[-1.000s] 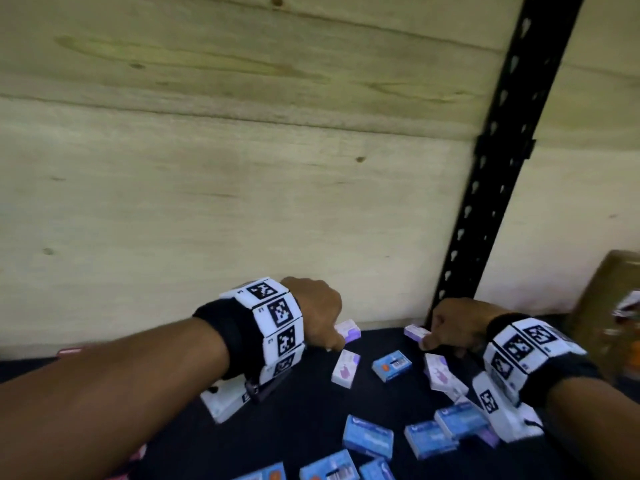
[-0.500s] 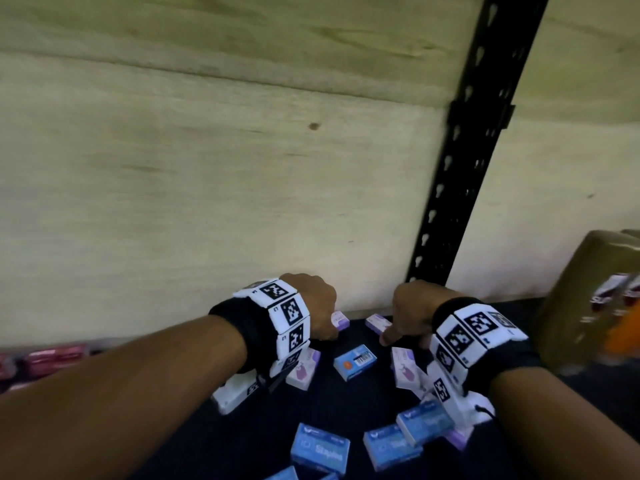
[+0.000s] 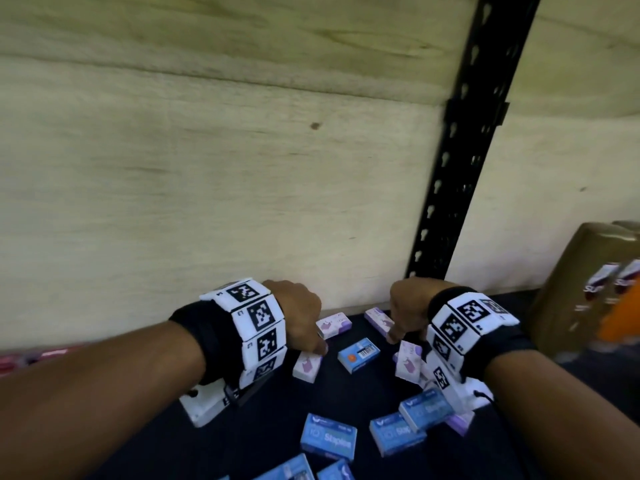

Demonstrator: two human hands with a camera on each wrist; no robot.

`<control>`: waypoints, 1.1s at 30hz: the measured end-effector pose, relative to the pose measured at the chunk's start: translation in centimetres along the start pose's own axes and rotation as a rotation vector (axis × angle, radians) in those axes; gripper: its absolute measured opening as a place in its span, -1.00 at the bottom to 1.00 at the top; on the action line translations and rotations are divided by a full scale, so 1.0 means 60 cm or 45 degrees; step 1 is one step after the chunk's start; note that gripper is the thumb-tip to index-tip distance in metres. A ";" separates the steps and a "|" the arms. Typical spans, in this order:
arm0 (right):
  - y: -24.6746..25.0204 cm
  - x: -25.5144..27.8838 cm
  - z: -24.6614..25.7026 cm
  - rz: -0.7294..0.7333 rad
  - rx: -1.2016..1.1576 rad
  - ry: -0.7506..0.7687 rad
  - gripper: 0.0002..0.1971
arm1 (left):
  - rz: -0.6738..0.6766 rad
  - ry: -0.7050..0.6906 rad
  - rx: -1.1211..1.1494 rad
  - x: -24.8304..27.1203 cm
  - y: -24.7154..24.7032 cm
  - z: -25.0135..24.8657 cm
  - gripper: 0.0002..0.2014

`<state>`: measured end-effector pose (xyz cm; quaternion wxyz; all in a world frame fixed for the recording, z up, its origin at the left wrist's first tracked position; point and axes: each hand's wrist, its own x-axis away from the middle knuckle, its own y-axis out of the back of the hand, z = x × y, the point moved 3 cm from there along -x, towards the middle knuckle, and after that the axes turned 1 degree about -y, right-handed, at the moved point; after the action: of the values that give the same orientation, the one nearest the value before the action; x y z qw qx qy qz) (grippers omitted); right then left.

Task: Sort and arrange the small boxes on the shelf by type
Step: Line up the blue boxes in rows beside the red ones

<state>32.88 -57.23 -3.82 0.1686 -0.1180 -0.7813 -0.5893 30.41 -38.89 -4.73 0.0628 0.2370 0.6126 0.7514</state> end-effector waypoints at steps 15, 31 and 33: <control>-0.027 0.044 -0.028 0.014 -0.199 0.046 -0.62 | -0.283 -0.069 -0.129 0.033 -0.002 -0.039 -0.49; -0.032 0.036 -0.035 0.039 -0.215 0.073 -0.66 | -0.177 -0.183 0.021 0.005 0.003 -0.090 -0.54; -0.032 0.033 -0.037 0.037 -0.202 0.071 -0.64 | -0.188 -0.203 -0.018 0.012 0.007 -0.094 -0.61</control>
<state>30.60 -59.92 -4.16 0.1890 -0.1258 -0.7253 -0.6499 27.44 -43.72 -4.92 0.1682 0.2498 0.6161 0.7278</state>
